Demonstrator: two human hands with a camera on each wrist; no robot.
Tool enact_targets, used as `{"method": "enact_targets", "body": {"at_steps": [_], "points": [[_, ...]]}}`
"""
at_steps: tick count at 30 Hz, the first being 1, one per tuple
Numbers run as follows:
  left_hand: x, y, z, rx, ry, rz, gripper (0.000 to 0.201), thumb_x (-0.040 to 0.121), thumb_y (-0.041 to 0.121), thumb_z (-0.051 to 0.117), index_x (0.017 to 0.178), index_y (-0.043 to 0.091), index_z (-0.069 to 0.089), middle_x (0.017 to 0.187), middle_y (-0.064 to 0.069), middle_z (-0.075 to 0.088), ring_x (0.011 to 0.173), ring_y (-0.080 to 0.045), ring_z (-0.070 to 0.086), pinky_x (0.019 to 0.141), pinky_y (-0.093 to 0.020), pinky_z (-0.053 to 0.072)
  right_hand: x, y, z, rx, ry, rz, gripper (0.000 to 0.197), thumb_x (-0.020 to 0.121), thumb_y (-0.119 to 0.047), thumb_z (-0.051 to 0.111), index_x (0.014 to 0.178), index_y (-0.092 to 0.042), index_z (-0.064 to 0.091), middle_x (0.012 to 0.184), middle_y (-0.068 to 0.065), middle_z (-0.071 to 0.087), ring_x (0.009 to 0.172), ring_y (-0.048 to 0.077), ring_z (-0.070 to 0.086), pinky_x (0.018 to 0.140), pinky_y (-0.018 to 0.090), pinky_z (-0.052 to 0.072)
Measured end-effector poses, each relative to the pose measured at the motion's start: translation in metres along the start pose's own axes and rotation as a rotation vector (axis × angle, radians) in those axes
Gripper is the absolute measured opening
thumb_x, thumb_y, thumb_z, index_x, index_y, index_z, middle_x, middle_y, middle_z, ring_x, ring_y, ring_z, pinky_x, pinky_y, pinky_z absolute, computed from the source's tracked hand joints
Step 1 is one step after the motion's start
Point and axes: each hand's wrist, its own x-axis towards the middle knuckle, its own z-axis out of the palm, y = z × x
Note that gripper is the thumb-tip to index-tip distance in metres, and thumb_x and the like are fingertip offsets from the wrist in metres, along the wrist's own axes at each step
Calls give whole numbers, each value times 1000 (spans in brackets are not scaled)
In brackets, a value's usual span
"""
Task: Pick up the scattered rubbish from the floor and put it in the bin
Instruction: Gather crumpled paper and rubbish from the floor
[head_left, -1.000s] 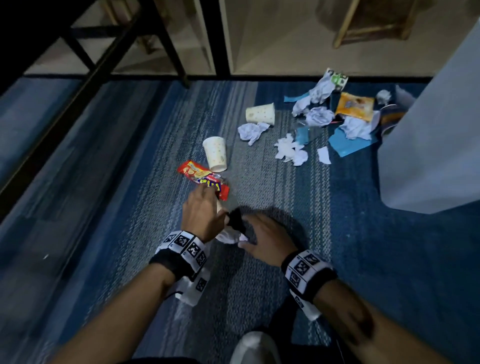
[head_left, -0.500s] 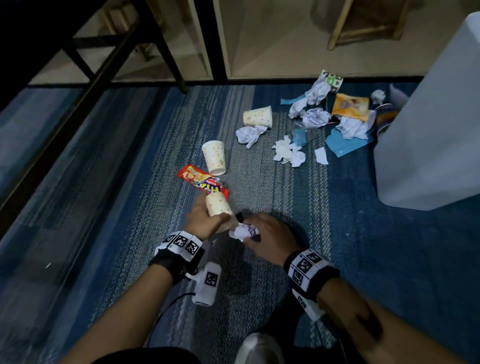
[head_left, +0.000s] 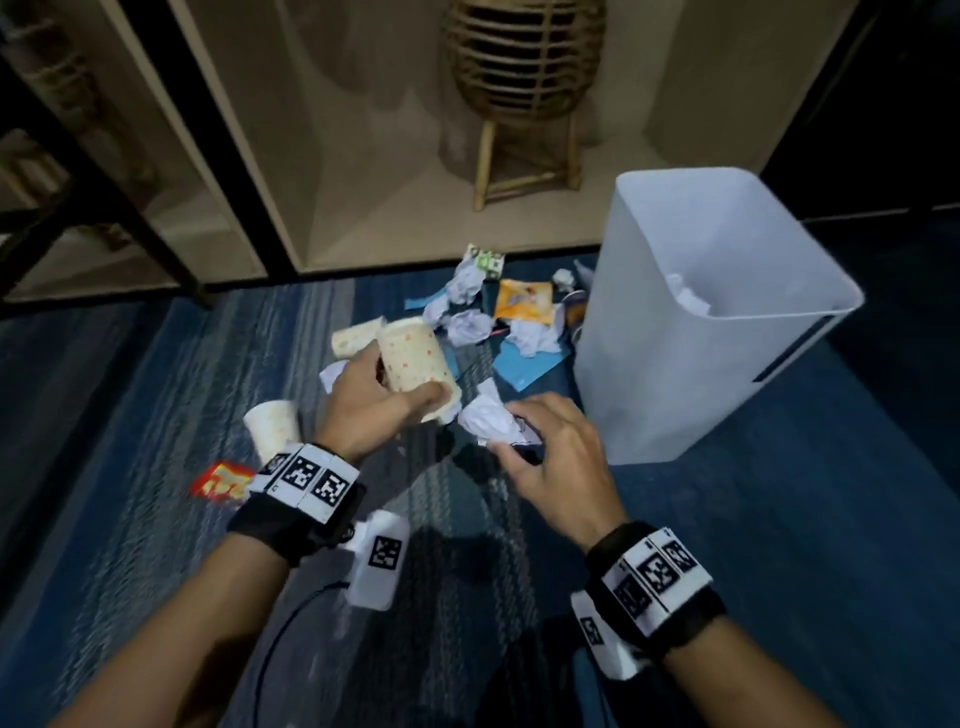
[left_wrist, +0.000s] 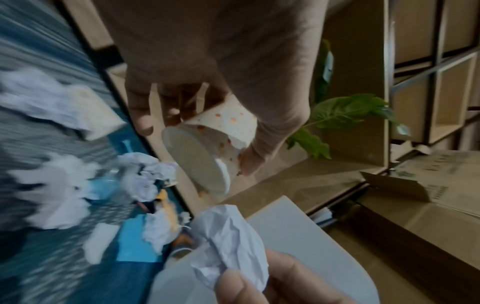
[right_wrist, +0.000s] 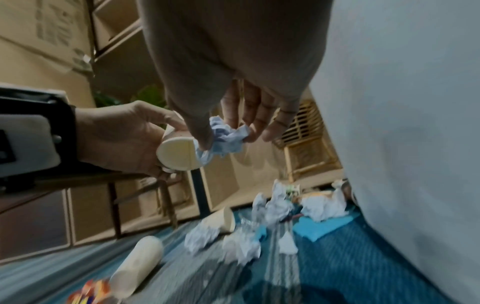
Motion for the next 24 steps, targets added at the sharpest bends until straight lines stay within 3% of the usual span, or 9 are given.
{"method": "enact_targets", "body": {"at_steps": [2,6,9,14,19,21,24], "points": [[11,30,14,-8,8,84,55,68,26,87,113,21,56,106,3,64,98,-16,61,70,-19,45,7,0,-24,22,135,-4,36,82,-24,79,114,-9,72,104,2,65,97,19,61,86,35,53],[24,85,36,-62,27,248,65,58,38,89,113,27,57,113,7,67,105,-14,62,90,-38,54,17,-5,-69,33,291,-30,37,83,-24,81,116,-10,72,105,1,66,94,15,63,85,30,54],[28,126,49,-102,62,357,71,54,47,87,115,27,57,111,10,67,107,-11,62,92,-43,54,22,-11,-104,3,410,-64,37,84,-25,80,117,-9,71,104,1,66,95,15,62,85,24,52],[34,184,73,-146,118,502,62,62,29,87,110,25,48,99,22,57,101,-5,56,89,-28,50,39,-9,-157,-43,623,-83,31,84,-23,78,110,-11,68,98,0,65,88,16,59,80,26,49],[53,208,106,-106,94,611,72,59,25,87,117,27,45,109,14,55,97,-1,54,77,-9,46,54,26,-186,-143,654,22,30,83,-25,77,109,-16,66,96,-3,65,87,19,56,82,48,50],[59,211,122,-65,67,635,64,63,25,85,115,27,48,109,13,57,99,-5,56,81,-21,51,56,41,-190,-203,620,58,33,83,-28,77,111,-16,66,99,-1,66,90,22,57,82,49,49],[66,206,143,-41,59,642,53,67,26,80,111,30,51,111,7,60,102,-13,59,87,-41,53,57,54,-193,-268,574,112,42,83,-36,77,117,-14,66,105,0,66,97,23,56,86,44,46]]}}
